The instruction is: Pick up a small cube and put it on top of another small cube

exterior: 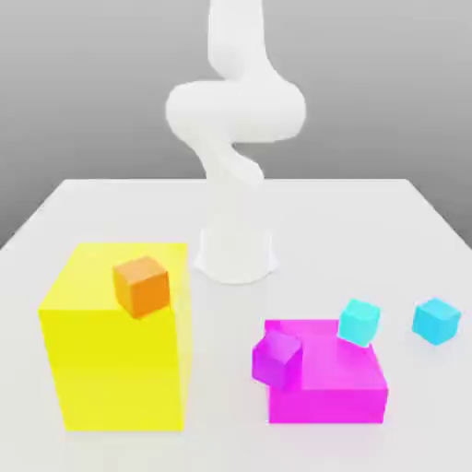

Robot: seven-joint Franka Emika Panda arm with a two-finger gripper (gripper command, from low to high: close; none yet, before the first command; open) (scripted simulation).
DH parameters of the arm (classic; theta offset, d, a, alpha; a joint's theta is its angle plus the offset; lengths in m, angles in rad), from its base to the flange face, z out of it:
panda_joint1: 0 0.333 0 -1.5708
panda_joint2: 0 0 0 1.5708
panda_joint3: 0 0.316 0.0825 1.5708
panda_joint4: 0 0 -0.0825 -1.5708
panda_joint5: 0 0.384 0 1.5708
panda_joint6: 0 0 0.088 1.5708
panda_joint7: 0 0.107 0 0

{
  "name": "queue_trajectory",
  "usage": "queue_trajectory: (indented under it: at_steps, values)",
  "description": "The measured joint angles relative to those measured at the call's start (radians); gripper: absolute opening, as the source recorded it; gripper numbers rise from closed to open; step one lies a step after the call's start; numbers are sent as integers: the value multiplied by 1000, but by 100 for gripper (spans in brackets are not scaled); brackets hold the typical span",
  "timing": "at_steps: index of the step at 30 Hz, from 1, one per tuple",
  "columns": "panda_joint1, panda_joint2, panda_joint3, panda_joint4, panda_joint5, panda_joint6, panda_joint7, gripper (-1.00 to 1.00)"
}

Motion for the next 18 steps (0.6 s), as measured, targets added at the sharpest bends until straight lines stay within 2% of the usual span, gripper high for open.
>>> queue_trajectory:
  at_steps: [10,18]
  values:
    - [275,222,-40,-87,116,108,-344,0]
    - [458,398,-24,-155,195,192,-607,0]
